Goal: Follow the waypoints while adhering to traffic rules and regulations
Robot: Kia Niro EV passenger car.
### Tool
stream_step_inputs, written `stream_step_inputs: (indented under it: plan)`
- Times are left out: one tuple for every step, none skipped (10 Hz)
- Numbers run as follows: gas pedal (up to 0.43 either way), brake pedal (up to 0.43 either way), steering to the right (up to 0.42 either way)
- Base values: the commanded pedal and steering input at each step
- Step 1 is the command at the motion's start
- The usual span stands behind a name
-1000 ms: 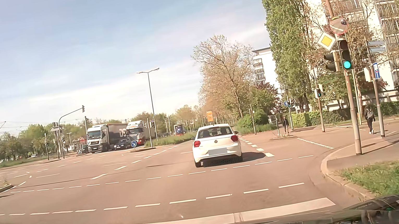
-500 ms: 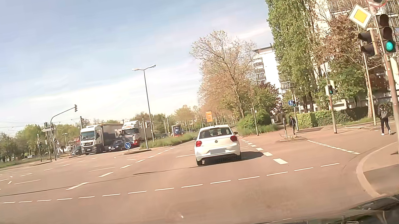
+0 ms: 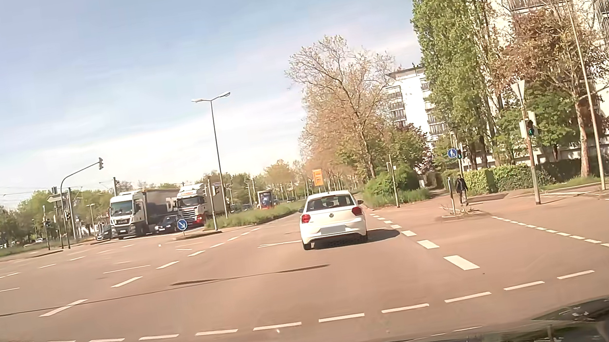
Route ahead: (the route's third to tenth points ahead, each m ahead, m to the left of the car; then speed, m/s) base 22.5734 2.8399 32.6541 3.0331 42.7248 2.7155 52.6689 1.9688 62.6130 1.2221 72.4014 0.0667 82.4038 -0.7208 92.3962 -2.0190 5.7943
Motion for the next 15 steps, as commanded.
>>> stream_step_inputs:
  plan:
    - [0.189,0.000,0.005]
    - [0.189,0.000,0.006]
    - [0.189,0.000,0.006]
    - [0.189,0.000,0.006]
    - [0.189,0.000,0.006]
    - [0.189,0.000,0.006]
    - [0.177,0.000,0.007]
    - [0.157,0.000,0.006]
    - [0.150,0.000,0.006]
    - [0.150,0.000,0.007]
    - [0.150,0.000,0.006]
    - [0.150,0.000,0.006]
    - [0.150,0.000,0.006]
    - [0.150,0.000,0.006]
    - [0.150,0.000,0.006]
